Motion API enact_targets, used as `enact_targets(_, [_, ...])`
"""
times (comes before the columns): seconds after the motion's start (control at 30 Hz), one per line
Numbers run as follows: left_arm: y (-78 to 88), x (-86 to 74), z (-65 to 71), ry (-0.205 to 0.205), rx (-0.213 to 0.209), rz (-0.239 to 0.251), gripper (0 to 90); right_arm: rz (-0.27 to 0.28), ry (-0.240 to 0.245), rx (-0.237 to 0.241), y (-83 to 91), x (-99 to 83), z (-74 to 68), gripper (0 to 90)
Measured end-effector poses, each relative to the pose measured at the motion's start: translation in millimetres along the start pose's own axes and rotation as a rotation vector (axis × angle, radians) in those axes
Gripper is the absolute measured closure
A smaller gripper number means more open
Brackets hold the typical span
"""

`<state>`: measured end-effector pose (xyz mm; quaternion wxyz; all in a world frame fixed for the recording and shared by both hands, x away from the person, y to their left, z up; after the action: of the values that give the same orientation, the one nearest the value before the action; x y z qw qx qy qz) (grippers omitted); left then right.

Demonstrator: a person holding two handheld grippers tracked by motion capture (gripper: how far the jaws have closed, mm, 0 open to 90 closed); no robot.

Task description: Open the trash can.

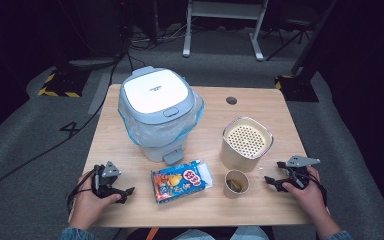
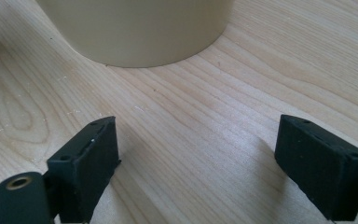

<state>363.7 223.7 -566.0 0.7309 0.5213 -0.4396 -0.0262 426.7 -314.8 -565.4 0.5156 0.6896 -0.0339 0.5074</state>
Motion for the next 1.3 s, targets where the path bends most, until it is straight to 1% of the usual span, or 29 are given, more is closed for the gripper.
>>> enact_targets(0.03, [4.9, -0.3, -1.4, 0.026, 0.013, -0.012, 25.4, -0.001, 0.001, 0.001, 0.1, -0.1, 0.2, 13.6])
enact_targets(0.07, [6.9, -0.6, -1.2, 0.032, 0.01, -0.021, 37.4, -0.001, 0.002, 0.001, 0.0, 0.0, 0.3, 13.6])
enact_targets(0.1, [8.9, -1.0, -0.4, 0.037, 0.01, -0.028, 40.5, -0.001, 0.002, 0.002, 0.0, 0.0, 0.3, 13.6])
enact_targets(0.13, [11.6, -0.6, -1.1, 0.029, 0.028, -0.024, 41.8, -0.001, 0.001, 0.002, -0.1, 0.1, 0.2, 13.6])
enact_targets(0.17, [12.8, 0.2, -0.4, 0.025, 0.029, -0.013, 46.9, -0.001, 0.002, 0.002, -0.1, 0.0, 0.3, 13.6])
enact_targets(0.2, [14.8, 1.7, 0.2, 0.017, 0.03, 0.002, 49.1, -0.001, 0.002, 0.002, -0.1, 0.1, 0.3, 13.6])
enact_targets(0.23, [17.7, 5.2, 2.6, 0.014, 0.025, 0.029, 49.2, -0.001, 0.002, 0.002, -0.1, 0.0, 0.3, 13.6])
enact_targets(0.27, [19.5, 7.0, 3.5, 0.012, 0.025, 0.04, 50.7, -0.001, 0.002, 0.003, -0.1, 0.1, 0.3, 13.6])
enact_targets(0.3, [21.2, 8.3, 6.1, 0.022, 0.018, 0.048, 51.1, -0.001, 0.003, 0.004, -0.1, 0.1, 0.4, 13.6])
enact_targets(0.37, [26.7, 14.0, 11.1, 0.022, 0.006, 0.076, 51.1, -0.001, 0.003, 0.004, -0.2, 0.1, 0.3, 13.6])
enact_targets(0.47, [32.9, 19.8, 18.0, 0.038, -0.012, 0.105, 51.7, -0.001, 0.004, 0.004, -0.2, 0.1, 0.3, 13.5])
enact_targets(0.53, [39.5, 26.0, 22.2, 0.038, -0.022, 0.139, 53.6, -0.001, 0.004, 0.004, -0.2, 0.1, 0.3, 13.5])
enact_targets(0.57, [41.6, 28.3, 24.0, 0.047, -0.027, 0.155, 54.8, -0.001, 0.004, 0.004, -0.2, 0.1, 0.3, 13.5])
enact_targets(0.73, [61.4, 46.0, 31.6, 0.049, -0.083, 0.233, 65.1, -0.001, 0.005, 0.003, -0.2, 0.1, 0.4, 13.5])
enact_targets(0.83, [72.6, 56.3, 35.2, 0.029, -0.106, 0.266, 68.7, -0.001, 0.005, 0.004, -0.2, 0.1, 0.4, 13.5])
enact_targets(0.87, [77.5, 60.6, 36.5, 0.013, -0.118, 0.271, 69.5, -0.001, 0.005, 0.004, -0.2, 0.1, 0.4, 13.5])
enact_targets(1.03, [95.5, 79.3, 39.2, -0.028, -0.155, 0.312, 73.4, -0.001, 0.005, 0.005, -0.2, 0.1, 0.4, 13.6])
enact_targets(1.1, [100.7, 86.0, 39.6, -0.042, -0.16, 0.319, 74.4, 0.0, 0.006, 0.006, -0.2, 0.1, 0.5, 13.6])
enact_targets(1.13, [104.2, 91.2, 41.1, -0.052, -0.174, 0.326, 74.7, 0.0, 0.006, 0.007, -0.1, 0.1, 0.6, 13.6])
enact_targets(1.2, [108.6, 99.1, 43.0, -0.076, -0.181, 0.336, 75.5, 0.0, 0.006, 0.007, -0.1, 0.1, 0.6, 13.7])
enact_targets(1.27, [114.4, 110.3, 46.3, -0.096, -0.195, 0.351, 75.6, 0.0, 0.007, 0.008, -0.1, 0.1, 0.6, 13.6])
enact_targets(1.3, [114.4, 110.3, 46.3, -0.096, -0.195, 0.351, 75.6, 0.0, 0.007, 0.008, -0.1, 0.1, 0.6, 13.6])
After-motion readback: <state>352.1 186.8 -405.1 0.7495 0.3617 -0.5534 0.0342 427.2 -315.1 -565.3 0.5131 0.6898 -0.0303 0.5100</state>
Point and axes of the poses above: each handheld gripper's, and its own axes: y roughly backward along the jaws, x roughly out of its top, z roughly to its right, the point moved 9 cm from there along -y, roughly forward along the jaws, and after that the axes turned 4 degrees about -x, right-handed, at the moved point
